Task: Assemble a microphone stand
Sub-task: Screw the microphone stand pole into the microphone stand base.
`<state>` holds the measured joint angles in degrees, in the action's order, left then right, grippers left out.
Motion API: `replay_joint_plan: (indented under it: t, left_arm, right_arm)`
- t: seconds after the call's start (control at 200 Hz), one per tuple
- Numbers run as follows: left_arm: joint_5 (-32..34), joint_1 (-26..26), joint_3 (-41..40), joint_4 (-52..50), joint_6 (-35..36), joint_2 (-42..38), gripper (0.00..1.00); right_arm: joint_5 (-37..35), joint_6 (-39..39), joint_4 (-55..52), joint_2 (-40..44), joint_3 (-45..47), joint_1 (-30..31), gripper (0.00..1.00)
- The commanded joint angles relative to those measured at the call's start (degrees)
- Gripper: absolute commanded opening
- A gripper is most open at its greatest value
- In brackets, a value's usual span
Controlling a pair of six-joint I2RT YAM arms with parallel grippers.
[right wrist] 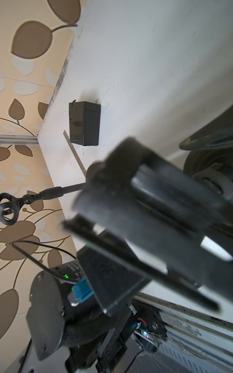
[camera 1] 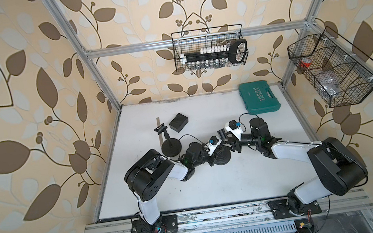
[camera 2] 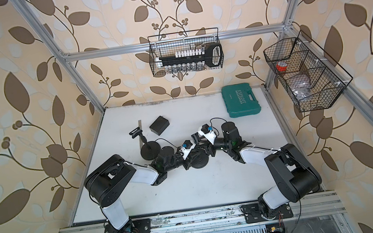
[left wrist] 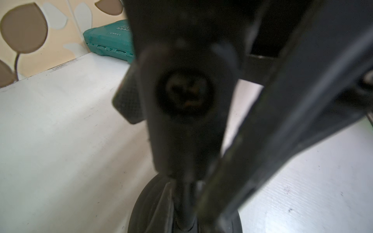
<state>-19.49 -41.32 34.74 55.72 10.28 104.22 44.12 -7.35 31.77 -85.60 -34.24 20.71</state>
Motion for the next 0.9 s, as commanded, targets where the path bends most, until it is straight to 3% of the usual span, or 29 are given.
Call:
replay_joint_plan:
  t: [0.0,0.375,0.46,0.55,0.645,0.895]
  left_arm:
    - [-0.3,-0.2,-1.5,-6.7,1.4,1.9,0.05]
    - [0.2,-0.2,-1.3,-6.9,0.8,1.9,0.05]
    - [0.3,-0.2,-1.3,-6.7,0.7,1.7,0.05]
    - [0.4,-0.2,-1.3,-6.4,0.4,1.6,0.06]
    - [0.6,-0.2,-1.5,-6.0,-0.1,1.3,0.12]
    - [1.8,-0.2,-2.2,-4.2,-3.6,-1.8,0.39]
  right_arm:
    - [1.8,0.7,4.4,-0.7,-0.2,-0.2,0.47]
    - [-7.8,5.5,15.5,-1.3,6.7,2.1,0.23]
    - [-13.2,5.6,16.4,-0.6,8.3,3.9,0.05]
    - [-18.7,6.1,16.9,0.2,9.7,6.0,0.00]
    - [-26.3,7.6,17.4,0.9,11.1,8.8,0.00]
    - [-50.4,13.3,17.2,1.9,14.2,19.4,0.00]
